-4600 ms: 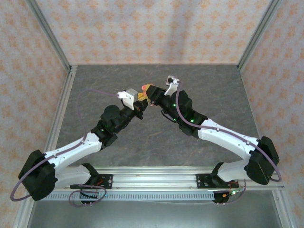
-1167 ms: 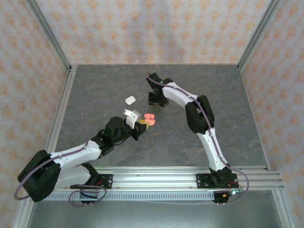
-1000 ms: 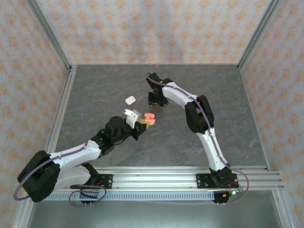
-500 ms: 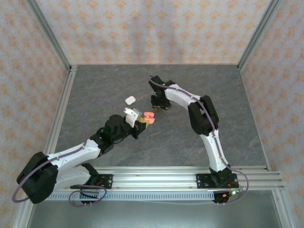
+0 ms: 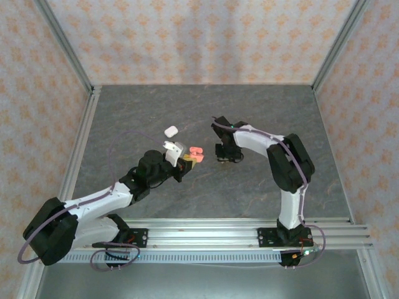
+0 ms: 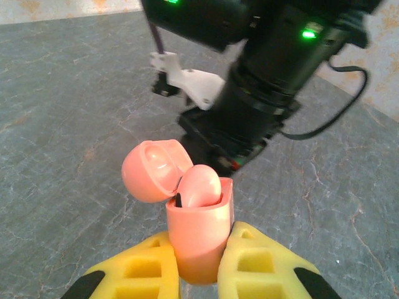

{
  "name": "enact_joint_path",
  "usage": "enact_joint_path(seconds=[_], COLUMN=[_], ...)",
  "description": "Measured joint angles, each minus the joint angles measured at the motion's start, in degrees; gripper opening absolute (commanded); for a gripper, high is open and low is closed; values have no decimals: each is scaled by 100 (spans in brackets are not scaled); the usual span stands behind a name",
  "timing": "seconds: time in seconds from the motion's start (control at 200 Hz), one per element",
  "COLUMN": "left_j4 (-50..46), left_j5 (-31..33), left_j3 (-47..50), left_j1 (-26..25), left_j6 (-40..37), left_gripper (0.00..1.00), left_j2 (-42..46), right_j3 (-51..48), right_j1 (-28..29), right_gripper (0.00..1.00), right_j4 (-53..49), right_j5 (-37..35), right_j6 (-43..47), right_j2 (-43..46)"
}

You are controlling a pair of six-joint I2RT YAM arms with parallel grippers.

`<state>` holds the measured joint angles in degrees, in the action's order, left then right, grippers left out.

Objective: Insert the wireless bluetooth earbuds into the charging case

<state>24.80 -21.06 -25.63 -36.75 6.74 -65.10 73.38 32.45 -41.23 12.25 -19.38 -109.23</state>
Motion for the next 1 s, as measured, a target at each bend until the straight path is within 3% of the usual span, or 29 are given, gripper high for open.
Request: enact_joint_path(seconds=[0.345,0.615,1.001], left_j4=[859,1519,1532], left_j5=[-214,-256,-321], left_j3=[-4,-4,7], left_j1=[-190,-188,-188], left_j6=[527,675,691], left_gripper=[0,0,0], left_j2=[-632,-848,-861], right_j3=[-916,-925,-1255], right_j1=[0,0,0], right_gripper=[40,43,44], right_j4=[-111,-138,361], right_j5=[-44,-87,-33], right_j6=[-103,-533,-1504], right_j2=[833,1578,1180])
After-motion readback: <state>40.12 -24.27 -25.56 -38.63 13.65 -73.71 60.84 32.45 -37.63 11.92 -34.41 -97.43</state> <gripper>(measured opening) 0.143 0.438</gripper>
